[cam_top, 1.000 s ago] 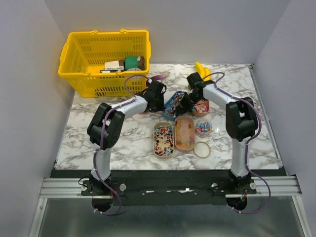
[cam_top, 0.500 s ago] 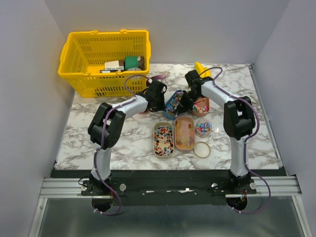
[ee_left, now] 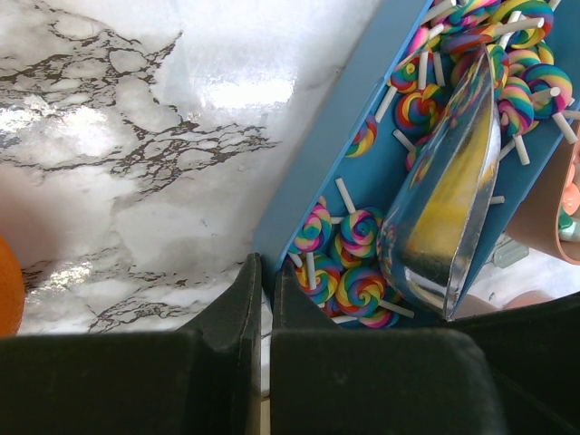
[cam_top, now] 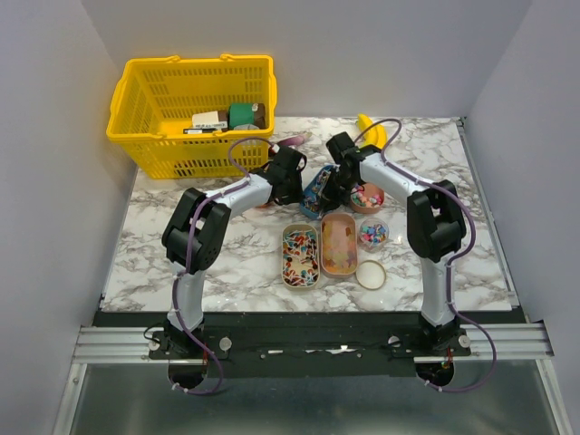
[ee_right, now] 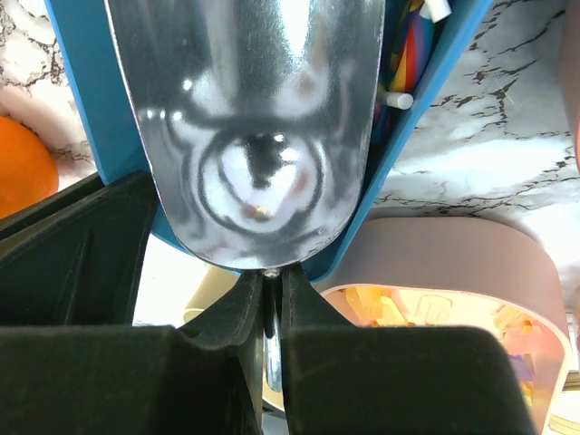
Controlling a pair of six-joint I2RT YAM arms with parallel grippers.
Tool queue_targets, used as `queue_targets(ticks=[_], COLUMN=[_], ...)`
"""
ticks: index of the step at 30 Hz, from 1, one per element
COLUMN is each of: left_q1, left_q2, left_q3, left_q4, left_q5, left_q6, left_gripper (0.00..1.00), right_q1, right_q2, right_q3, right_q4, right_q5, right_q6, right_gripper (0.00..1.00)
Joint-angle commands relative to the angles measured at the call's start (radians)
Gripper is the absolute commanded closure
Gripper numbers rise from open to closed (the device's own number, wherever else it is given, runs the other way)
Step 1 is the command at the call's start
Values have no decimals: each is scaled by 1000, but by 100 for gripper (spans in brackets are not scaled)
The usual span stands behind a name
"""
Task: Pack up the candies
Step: Scoop the fake candies from the storage box.
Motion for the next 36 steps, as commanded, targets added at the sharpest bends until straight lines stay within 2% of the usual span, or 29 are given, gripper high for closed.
queue_targets(ticks=[1, 12, 15, 18, 19, 25, 31, 36], left_q1=[20, 20, 20, 20, 20, 20, 21, 21], left_q2=[44, 44, 42, 39, 38, 30, 27, 25], left_q3=[-8, -6, -8, -9, -9, -17, -16, -16], left_q4=[-108, -109, -109, -112, -112, -114, -115, -114], left_q5=[-23, -23, -23, -28, -28, -40, -51, -57], left_q6=[20, 20, 22, 22, 22, 26, 26, 26], left_gripper=[100, 100, 100, 100, 100, 100, 100, 100], right_q1=[-25, 4, 3, -6, -10, -43, -77, -109], right_q2=[52, 98, 84, 58, 51, 6, -23, -48], right_q3=[-61, -13, -25, -58, -67, -107, -91, -111], right_q4=[-96, -122, -104, -61, -45, 31, 91, 134], right_q5=[249, 275, 201, 60, -30, -260, -403, -462], right_q6=[12, 12, 35, 76, 89, 184, 271, 349], right_gripper=[100, 99, 100, 99, 99, 99, 99, 99])
